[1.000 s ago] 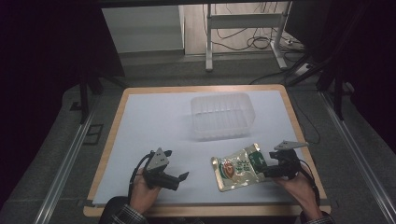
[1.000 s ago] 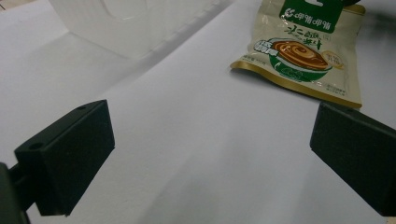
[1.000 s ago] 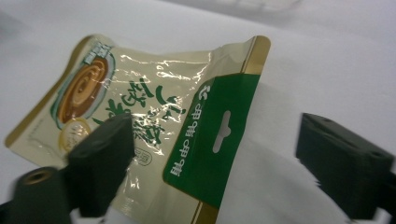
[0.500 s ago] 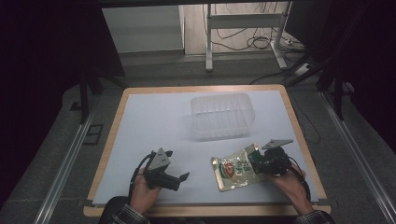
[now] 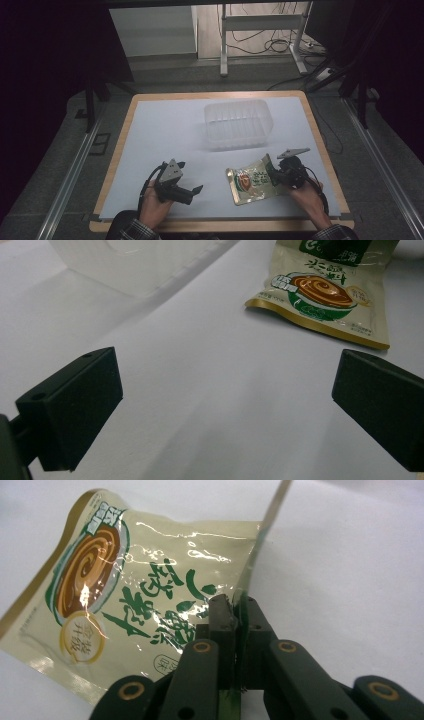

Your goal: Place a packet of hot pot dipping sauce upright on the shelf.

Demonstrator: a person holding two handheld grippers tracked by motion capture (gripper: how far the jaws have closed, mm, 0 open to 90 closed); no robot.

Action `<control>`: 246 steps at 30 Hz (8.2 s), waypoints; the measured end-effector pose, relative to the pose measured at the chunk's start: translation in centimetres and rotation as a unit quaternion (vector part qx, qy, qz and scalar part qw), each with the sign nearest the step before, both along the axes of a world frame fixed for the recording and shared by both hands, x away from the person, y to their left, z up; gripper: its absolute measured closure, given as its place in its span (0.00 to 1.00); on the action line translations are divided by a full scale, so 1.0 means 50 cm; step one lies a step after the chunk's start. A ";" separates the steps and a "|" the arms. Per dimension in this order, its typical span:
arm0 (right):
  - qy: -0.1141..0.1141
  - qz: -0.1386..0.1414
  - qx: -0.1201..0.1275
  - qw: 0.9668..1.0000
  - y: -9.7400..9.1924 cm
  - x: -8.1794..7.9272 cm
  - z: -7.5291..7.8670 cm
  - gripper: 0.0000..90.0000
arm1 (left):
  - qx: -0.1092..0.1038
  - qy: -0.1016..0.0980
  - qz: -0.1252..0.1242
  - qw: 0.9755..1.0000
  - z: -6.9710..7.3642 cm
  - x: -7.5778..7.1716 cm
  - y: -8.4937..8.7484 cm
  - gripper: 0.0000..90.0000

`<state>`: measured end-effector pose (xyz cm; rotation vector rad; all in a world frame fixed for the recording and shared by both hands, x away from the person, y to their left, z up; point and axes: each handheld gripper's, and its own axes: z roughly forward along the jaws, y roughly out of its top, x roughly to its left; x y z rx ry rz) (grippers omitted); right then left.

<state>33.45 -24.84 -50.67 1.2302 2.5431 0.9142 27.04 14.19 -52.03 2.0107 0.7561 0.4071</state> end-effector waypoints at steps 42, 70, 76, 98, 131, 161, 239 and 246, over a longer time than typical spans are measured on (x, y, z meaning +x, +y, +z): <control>0.058 0.007 0.207 0.977 0.003 0.019 0.196 0.99 | 0.002 -0.008 0.002 1.000 0.003 -0.001 -0.003 0.00; 0.030 -0.042 0.255 0.966 -0.075 0.097 0.292 0.99 | 0.003 -0.008 0.000 1.000 0.004 -0.001 -0.003 0.00; 0.024 -0.049 0.244 0.968 -0.072 0.128 0.308 0.99 | 0.002 -0.008 -0.001 1.000 0.004 -0.001 -0.003 0.00; 0.006 -0.059 0.222 0.973 -0.052 0.246 0.334 0.99 | 0.002 -0.008 -0.003 1.000 0.005 -0.003 -0.003 0.00; 0.004 -0.098 0.205 0.974 -0.028 0.363 0.303 0.99 | 0.004 -0.005 -0.004 1.000 0.005 -0.002 -0.005 0.00; 0.032 -0.104 0.198 0.974 -0.001 0.392 0.225 0.99 | 0.013 0.001 -0.010 1.000 0.003 -0.002 -0.008 0.00; -0.082 -0.056 0.095 0.991 0.002 0.309 0.239 0.12 | 0.027 0.009 -0.022 0.999 -0.003 -0.002 -0.020 0.00; -0.094 -0.046 0.082 0.991 0.003 0.290 0.240 0.09 | 0.027 0.009 -0.023 0.999 -0.003 -0.002 -0.020 0.00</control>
